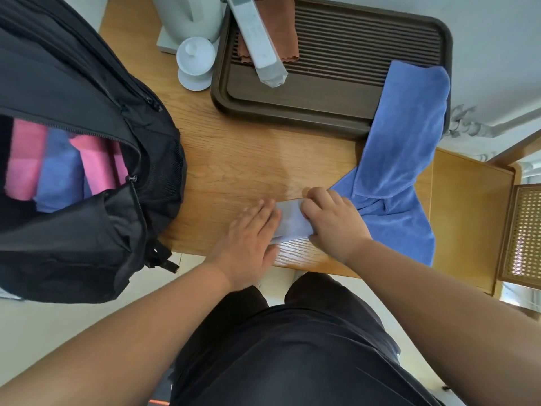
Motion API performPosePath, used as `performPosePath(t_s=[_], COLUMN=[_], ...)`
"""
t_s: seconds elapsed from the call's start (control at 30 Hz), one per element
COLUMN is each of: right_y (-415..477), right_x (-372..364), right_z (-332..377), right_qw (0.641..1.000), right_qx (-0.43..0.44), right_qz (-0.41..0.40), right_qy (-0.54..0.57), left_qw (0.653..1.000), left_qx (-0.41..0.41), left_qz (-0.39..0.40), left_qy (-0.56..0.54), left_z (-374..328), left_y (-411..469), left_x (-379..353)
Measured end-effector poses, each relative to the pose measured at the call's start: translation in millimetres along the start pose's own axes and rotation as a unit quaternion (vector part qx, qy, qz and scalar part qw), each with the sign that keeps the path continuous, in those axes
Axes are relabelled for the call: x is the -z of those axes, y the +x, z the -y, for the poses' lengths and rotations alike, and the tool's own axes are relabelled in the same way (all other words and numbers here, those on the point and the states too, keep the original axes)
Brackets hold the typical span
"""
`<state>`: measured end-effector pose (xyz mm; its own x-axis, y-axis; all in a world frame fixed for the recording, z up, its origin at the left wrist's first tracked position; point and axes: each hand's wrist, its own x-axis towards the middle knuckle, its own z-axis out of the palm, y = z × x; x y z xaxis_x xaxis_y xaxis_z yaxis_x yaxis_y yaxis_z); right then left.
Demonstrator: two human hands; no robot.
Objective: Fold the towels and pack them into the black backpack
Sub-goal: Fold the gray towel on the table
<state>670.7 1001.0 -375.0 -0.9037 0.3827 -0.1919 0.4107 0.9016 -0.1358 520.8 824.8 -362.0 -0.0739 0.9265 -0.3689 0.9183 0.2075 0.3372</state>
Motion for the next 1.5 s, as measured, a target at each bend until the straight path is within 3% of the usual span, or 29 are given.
performPosePath(t_s=[0.17, 0.4, 0.5, 0.6, 0.67, 0.8, 0.93, 1.2, 1.4, 1.5], right_y=[-15, 11, 21, 27, 31, 28, 23, 30, 42, 47], right_x=[1, 13, 11, 16, 24, 46, 83, 148, 176, 181], right_z=[-5, 2, 0, 3, 6, 8, 0, -6, 19, 36], right_qw=[0.999, 0.998, 0.996, 0.993, 0.990, 0.971, 0.953, 0.884, 0.824, 0.849], right_qx=[0.010, 0.038, 0.049, 0.046, 0.044, 0.064, 0.073, 0.013, -0.026, -0.046], right_qz=[0.033, 0.009, 0.073, 0.107, 0.130, 0.196, 0.181, 0.087, 0.020, 0.004], right_qy=[0.019, 0.051, 0.033, -0.007, -0.016, 0.119, 0.233, 0.460, 0.566, 0.526], left_qw=[0.999, 0.997, 0.996, 0.997, 0.990, 0.963, 0.915, 0.864, 0.864, 0.875], left_qx=[0.008, 0.031, 0.042, 0.065, 0.105, 0.215, 0.245, 0.291, 0.231, 0.185], left_qz=[0.019, 0.036, 0.050, 0.041, -0.018, -0.051, -0.021, -0.033, -0.071, -0.071], left_qy=[0.049, 0.066, 0.058, -0.018, -0.094, -0.155, -0.321, -0.410, -0.442, -0.442], left_z=[-9, -18, -19, -18, -20, -26, -34, -51, -34, -17], left_y=[-13, -13, -13, -11, -9, -1, -3, -20, -39, -48], left_x=[-25, -37, -36, -26, -12, 24, 61, 132, 165, 170])
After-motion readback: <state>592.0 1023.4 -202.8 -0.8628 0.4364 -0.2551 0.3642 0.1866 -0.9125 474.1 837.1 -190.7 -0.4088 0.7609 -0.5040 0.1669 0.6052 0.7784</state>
